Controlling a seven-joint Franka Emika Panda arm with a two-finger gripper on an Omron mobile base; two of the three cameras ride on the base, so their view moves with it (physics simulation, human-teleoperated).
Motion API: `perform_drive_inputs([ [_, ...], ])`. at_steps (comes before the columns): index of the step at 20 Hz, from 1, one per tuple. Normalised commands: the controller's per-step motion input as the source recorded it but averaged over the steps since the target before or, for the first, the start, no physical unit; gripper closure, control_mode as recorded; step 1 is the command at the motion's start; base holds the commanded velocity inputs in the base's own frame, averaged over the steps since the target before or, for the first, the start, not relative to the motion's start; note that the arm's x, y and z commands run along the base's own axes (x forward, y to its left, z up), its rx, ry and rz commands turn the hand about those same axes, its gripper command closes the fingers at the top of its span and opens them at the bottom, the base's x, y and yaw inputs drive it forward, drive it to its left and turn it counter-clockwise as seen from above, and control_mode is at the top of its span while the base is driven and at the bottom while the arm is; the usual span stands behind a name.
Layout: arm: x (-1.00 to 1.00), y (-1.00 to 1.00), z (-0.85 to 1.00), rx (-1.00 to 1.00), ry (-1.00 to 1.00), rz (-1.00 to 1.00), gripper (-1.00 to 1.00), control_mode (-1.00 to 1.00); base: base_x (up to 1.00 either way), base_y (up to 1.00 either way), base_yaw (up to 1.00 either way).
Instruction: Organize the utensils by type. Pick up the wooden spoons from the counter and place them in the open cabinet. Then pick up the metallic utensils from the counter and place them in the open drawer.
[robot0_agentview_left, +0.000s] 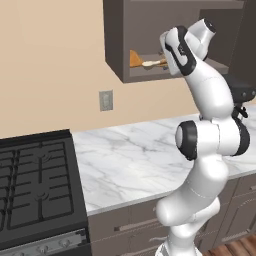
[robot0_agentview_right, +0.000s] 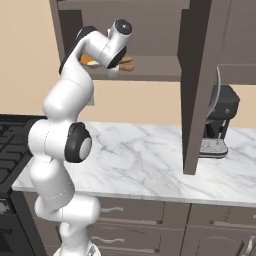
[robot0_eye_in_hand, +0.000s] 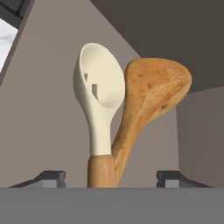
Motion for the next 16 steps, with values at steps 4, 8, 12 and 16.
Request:
perform_drive_inputs([
  [4,0.36,0.08,-0.16,0.0,0.0,0.07,-1.0,-1.0,0.0,0.0,0.0],
  [8,0.24,0.02,-0.1,0.0,0.0,0.1,-1.0,-1.0,0.0,0.0,0.0],
  [12,-0.04,0.0,-0.07,0.0,0.0,0.12,-1.0,-1.0,0.0,0.0,0.0],
  [16,-0.37,0.03,-0.15,0.0,0.0,0.08,-1.0,-1.0,0.0,0.0,0.0],
])
